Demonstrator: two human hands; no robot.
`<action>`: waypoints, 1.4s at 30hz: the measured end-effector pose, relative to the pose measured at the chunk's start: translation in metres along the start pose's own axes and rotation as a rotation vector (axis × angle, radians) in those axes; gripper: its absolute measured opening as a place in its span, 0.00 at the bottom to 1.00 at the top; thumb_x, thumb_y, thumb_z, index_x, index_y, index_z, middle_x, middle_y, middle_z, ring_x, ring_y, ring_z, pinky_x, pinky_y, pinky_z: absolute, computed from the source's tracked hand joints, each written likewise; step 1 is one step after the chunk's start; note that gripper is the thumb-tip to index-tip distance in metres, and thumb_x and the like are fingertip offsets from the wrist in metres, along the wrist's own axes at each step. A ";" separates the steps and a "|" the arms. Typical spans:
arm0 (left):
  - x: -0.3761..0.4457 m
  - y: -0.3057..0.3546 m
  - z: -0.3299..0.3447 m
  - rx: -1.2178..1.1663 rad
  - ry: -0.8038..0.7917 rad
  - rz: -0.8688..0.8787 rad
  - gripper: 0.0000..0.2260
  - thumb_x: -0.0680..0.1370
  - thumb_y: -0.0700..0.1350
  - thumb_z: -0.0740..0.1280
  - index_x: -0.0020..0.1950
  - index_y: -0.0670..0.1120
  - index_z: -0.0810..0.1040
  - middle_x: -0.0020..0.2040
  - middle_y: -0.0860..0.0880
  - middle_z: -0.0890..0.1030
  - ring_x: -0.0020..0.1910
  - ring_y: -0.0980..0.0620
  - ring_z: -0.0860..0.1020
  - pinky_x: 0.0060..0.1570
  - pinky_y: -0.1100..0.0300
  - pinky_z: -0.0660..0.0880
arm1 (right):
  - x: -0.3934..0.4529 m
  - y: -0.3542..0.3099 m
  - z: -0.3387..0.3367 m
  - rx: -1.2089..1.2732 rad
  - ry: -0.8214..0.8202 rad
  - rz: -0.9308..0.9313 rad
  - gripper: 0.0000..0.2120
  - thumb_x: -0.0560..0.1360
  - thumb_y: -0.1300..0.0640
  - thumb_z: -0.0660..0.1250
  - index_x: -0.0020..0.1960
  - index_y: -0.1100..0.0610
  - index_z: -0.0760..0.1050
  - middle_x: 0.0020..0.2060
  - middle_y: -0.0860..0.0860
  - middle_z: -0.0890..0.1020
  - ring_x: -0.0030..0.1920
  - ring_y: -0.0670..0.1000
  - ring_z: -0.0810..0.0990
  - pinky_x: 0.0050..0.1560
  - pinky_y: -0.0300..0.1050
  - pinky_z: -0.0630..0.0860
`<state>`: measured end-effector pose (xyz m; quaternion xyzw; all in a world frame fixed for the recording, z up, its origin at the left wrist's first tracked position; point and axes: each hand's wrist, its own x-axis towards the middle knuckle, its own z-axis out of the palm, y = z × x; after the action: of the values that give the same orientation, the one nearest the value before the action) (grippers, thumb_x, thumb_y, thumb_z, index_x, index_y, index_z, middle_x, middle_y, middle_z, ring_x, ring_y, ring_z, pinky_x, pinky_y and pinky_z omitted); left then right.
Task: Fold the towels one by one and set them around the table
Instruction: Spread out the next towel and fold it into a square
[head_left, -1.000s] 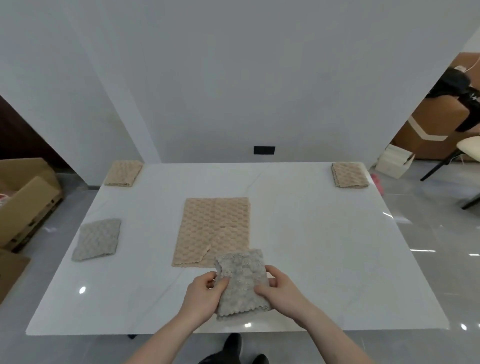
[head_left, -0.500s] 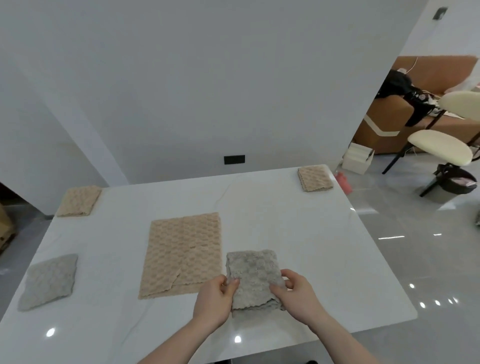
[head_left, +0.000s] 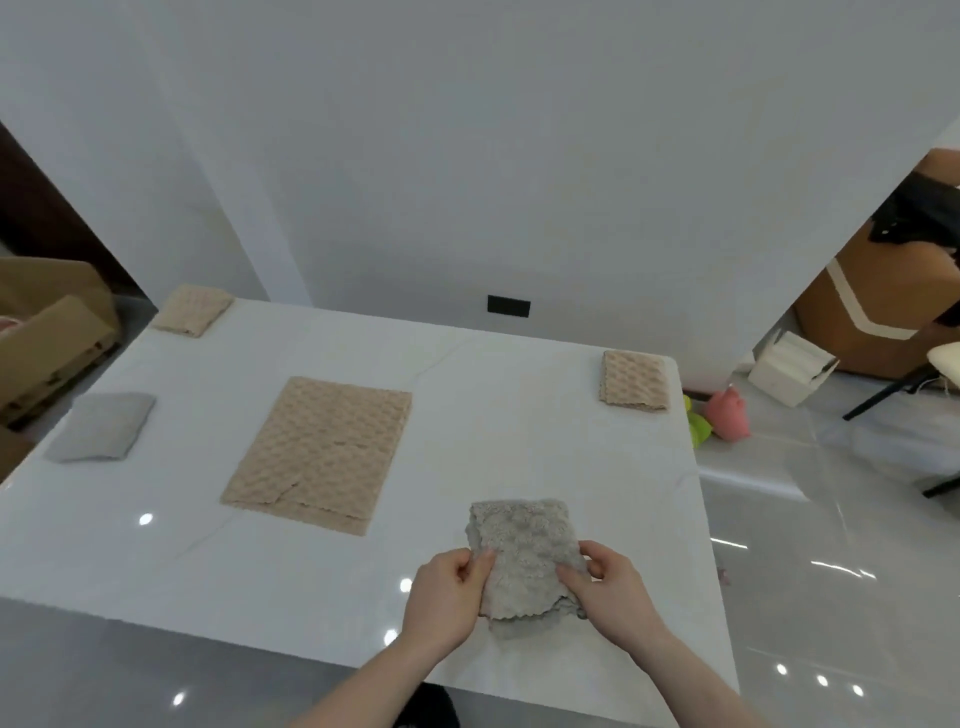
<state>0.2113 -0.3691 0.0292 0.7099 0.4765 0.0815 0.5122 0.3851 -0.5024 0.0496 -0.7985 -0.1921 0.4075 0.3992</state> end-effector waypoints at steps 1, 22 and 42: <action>-0.004 0.000 0.004 -0.007 0.009 -0.017 0.25 0.81 0.62 0.63 0.30 0.49 0.64 0.23 0.56 0.67 0.25 0.59 0.65 0.29 0.64 0.61 | 0.003 0.000 -0.004 -0.020 -0.021 -0.010 0.07 0.76 0.57 0.70 0.50 0.48 0.84 0.42 0.46 0.88 0.43 0.45 0.85 0.38 0.36 0.78; 0.046 0.030 0.105 0.136 -0.088 -0.161 0.14 0.77 0.55 0.69 0.35 0.52 0.72 0.35 0.52 0.83 0.39 0.54 0.83 0.42 0.57 0.79 | 0.078 0.031 -0.088 -0.220 0.010 0.053 0.04 0.77 0.57 0.71 0.46 0.49 0.83 0.43 0.46 0.86 0.41 0.46 0.84 0.35 0.36 0.75; 0.153 0.122 0.244 0.099 -0.058 -0.305 0.19 0.78 0.51 0.66 0.68 0.51 0.75 0.61 0.50 0.82 0.57 0.48 0.80 0.55 0.55 0.78 | 0.228 0.090 -0.199 -0.270 -0.081 0.147 0.17 0.76 0.53 0.72 0.63 0.59 0.77 0.47 0.50 0.84 0.43 0.52 0.83 0.37 0.44 0.77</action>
<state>0.5130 -0.4135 -0.0421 0.6557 0.5672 -0.0411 0.4967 0.6791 -0.5086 -0.0656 -0.8396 -0.2023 0.4380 0.2494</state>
